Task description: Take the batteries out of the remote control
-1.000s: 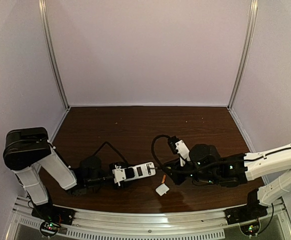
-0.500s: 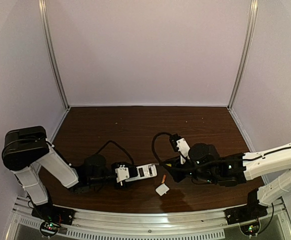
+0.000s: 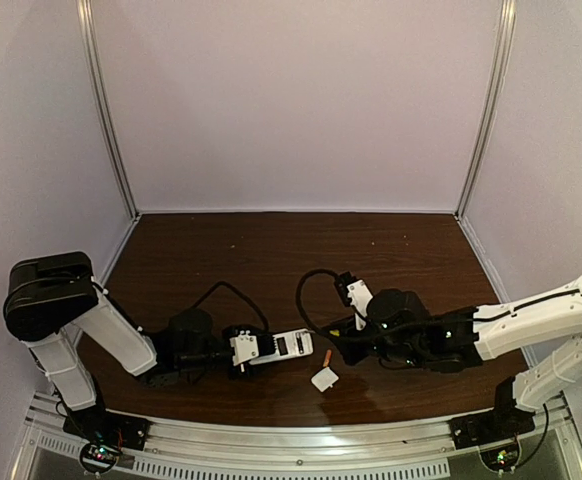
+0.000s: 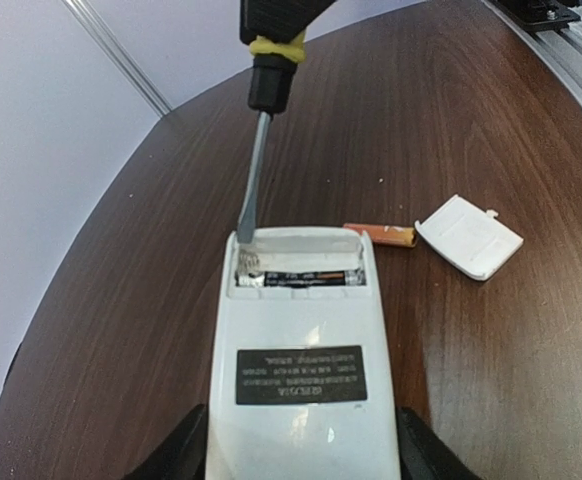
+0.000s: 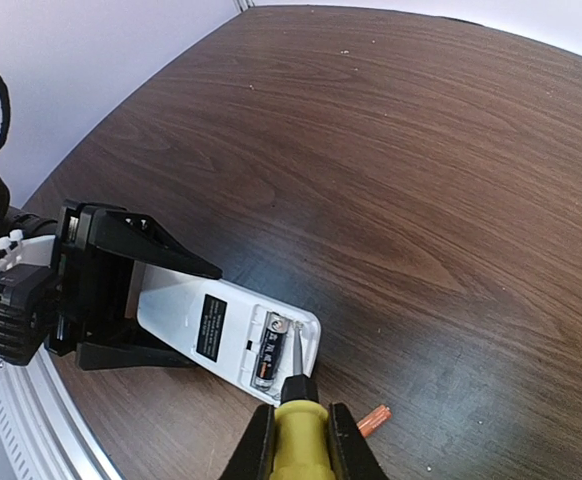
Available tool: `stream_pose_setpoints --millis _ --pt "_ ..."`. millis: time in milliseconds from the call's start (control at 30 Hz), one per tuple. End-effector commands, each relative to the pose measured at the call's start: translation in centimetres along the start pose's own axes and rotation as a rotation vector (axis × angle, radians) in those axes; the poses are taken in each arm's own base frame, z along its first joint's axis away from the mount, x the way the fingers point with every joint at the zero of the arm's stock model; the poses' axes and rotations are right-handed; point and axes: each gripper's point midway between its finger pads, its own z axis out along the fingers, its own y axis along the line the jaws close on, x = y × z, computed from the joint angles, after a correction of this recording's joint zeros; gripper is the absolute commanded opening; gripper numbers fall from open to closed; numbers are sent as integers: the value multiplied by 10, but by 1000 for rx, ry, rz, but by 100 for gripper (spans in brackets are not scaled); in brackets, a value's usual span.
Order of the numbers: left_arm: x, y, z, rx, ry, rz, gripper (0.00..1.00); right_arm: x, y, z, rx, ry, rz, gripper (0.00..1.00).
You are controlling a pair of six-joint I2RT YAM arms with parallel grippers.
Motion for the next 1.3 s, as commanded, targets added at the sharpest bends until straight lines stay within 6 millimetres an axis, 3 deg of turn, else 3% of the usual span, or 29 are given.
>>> stream_pose_setpoints --millis 0,500,1000,1267 --pt "-21 8 -1 -22 -70 11 0 -3 2 7 -21 -4 19 0" --pt "-23 5 -1 -15 -75 20 0 2 -4 12 -58 5 54 0" --pt "-23 7 -1 -25 -74 20 0 22 -5 18 -92 58 68 0" --pt "-26 3 -2 -9 -82 26 0 19 1 17 -224 41 95 0"
